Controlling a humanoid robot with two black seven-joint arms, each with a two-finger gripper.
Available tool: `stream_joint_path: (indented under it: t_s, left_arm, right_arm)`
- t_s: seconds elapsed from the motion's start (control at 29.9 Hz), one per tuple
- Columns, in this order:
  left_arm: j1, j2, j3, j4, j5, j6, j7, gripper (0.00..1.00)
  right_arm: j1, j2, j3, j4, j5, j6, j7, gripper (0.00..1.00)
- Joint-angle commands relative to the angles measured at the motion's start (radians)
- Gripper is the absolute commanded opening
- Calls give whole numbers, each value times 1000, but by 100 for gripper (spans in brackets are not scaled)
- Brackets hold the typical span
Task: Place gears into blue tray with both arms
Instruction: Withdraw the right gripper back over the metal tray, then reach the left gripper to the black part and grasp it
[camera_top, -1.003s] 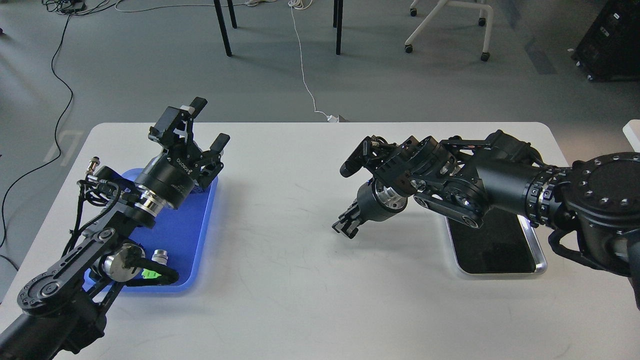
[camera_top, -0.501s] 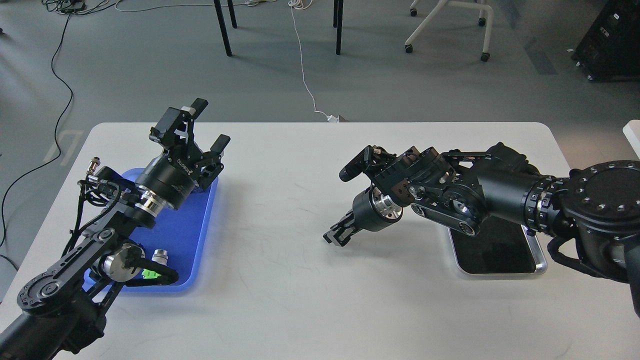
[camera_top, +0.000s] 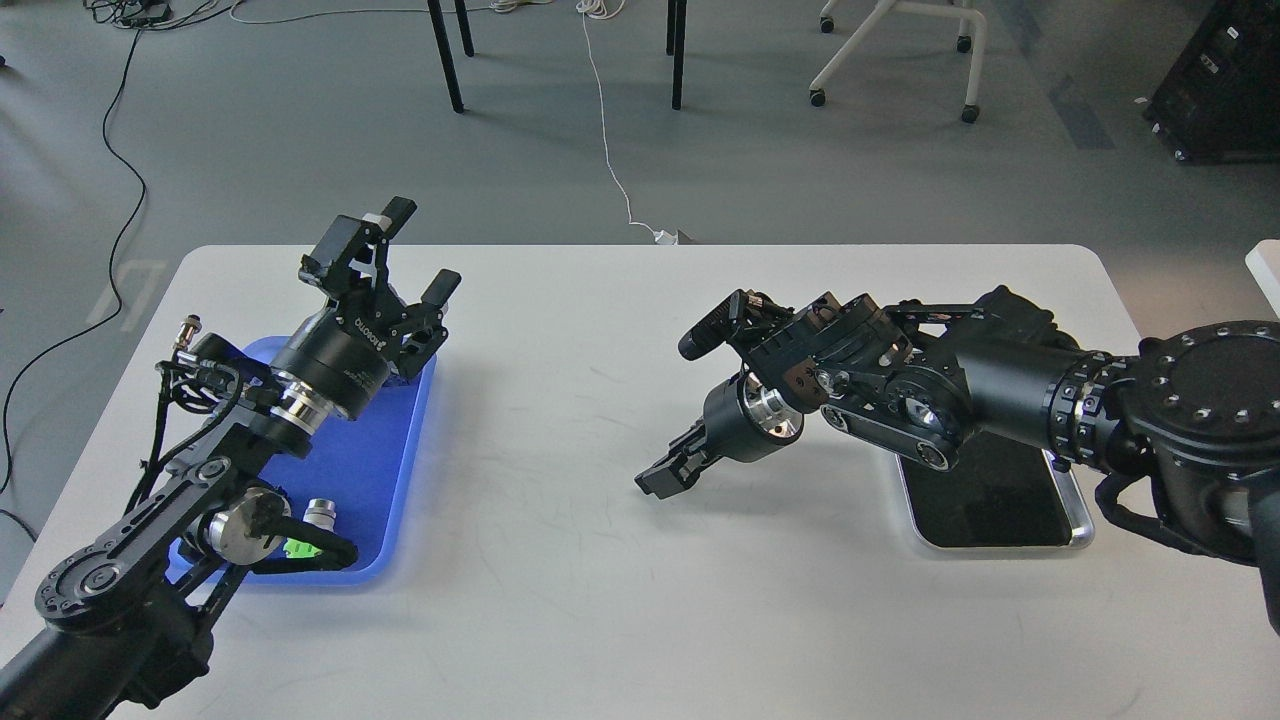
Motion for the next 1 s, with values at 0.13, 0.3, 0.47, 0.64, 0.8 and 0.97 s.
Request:
stream_joint_path:
  t_s: [0.13, 0.3, 0.47, 0.64, 0.8, 0.97]
  left_arm:
    - [0, 6, 0, 3, 1, 10, -8, 98]
    - [0, 16, 3, 3, 4, 10, -8, 98]
    - [0, 29, 17, 1, 8, 2, -11, 98]
    - [-8, 30, 49, -9, 111, 2, -31, 98]
    - [-41, 24, 121, -9, 396, 2, -101, 98]
    - [-145, 29, 280, -9, 698, 2, -101, 98]
  right_arm:
    - [-2, -52, 101, 1, 229, -2, 0, 94]
    - [-88, -158, 257, 14, 350, -8, 0, 95]
    - [-270, -294, 510, 49, 555, -6, 0, 95]
    - [-448, -368, 723, 87, 799, -3, 0, 95]
    - [-613, -379, 912, 87, 1003, 4, 0, 96]
    - [-732, -379, 1061, 87, 1151, 8, 0, 97]
